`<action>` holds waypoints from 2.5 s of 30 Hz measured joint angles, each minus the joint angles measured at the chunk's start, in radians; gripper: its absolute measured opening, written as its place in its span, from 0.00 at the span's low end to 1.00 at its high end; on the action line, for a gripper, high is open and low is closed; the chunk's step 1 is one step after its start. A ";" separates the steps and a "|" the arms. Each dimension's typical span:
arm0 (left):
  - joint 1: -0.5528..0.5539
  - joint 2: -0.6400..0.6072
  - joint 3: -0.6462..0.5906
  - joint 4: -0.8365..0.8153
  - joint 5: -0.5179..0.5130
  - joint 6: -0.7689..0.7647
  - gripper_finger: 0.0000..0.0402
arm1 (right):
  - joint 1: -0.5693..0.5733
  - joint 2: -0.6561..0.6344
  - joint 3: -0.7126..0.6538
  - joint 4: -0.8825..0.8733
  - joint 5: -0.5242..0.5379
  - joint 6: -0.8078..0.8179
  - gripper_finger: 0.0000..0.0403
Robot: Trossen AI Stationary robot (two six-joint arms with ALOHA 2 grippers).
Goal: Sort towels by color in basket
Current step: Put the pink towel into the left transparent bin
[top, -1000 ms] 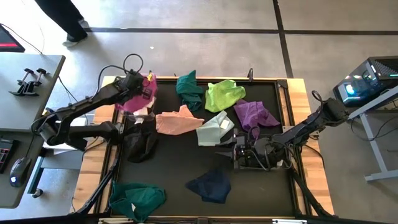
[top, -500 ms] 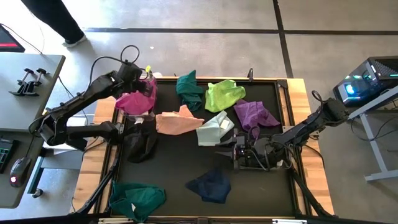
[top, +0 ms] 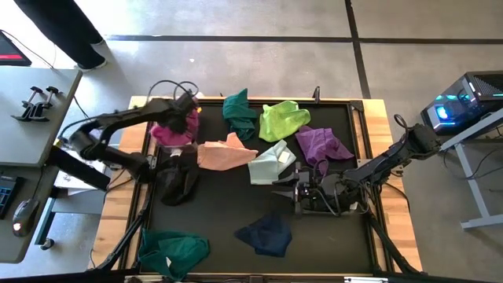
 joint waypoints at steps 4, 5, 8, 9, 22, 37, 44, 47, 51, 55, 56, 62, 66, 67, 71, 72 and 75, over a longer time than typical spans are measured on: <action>0.001 0.067 0.002 0.114 0.000 0.046 0.01 | 0.000 0.000 0.000 0.000 0.001 0.000 0.37; 0.003 0.072 0.009 0.117 0.000 0.058 0.01 | 0.000 0.000 0.000 0.000 0.001 0.000 0.37; 0.001 0.056 0.046 0.076 -0.001 0.072 0.00 | 0.000 0.000 0.000 0.000 0.001 0.000 0.37; -0.001 0.041 0.061 0.049 -0.003 0.081 0.00 | 0.000 0.000 0.000 0.000 0.001 0.000 0.37; -0.204 -0.376 0.063 0.024 -0.093 0.004 0.00 | 0.000 0.000 0.000 0.000 0.038 0.000 0.37; -0.679 -0.480 -0.299 0.600 -0.015 -0.116 0.00 | 0.000 0.000 0.000 -0.019 0.045 0.019 0.37; -0.705 -0.480 -0.330 0.381 -0.179 -0.271 0.00 | 0.000 0.000 0.000 -0.022 0.045 0.019 0.37; -0.705 -0.481 -0.329 0.295 -0.264 -0.316 0.00 | 0.000 0.000 0.000 -0.022 0.045 0.019 0.37; -0.713 -0.504 -0.322 0.281 -0.301 -0.304 0.00 | 0.000 0.000 0.000 -0.022 0.045 0.019 0.37; -0.733 -0.546 -0.275 0.281 -0.333 -0.263 0.00 | 0.000 0.000 0.000 -0.023 0.045 0.019 0.37; -0.740 -0.556 -0.261 0.282 -0.338 -0.251 0.00 | 0.000 0.000 0.000 -0.023 0.045 0.019 0.37; -0.822 -0.607 -0.215 0.402 -0.345 -0.182 0.00 | 0.000 0.000 0.000 -0.023 0.046 0.019 0.37; -0.911 -0.606 -0.215 0.569 -0.340 -0.111 0.00 | 0.000 0.000 0.000 -0.025 0.045 0.019 0.37; -0.936 -0.601 -0.215 0.613 -0.340 -0.092 0.00 | 0.000 0.000 0.000 -0.025 0.045 0.019 0.37; -1.025 -0.568 -0.215 0.779 -0.340 -0.014 0.00 | 0.000 0.000 0.000 -0.027 0.045 0.019 0.37; -1.043 -0.557 -0.215 0.820 -0.340 0.009 0.00 | 0.000 0.000 0.000 -0.029 0.045 0.019 0.37; -1.090 -0.514 -0.215 0.927 -0.340 0.069 0.00 | 0.000 0.000 0.000 -0.031 0.045 0.019 0.37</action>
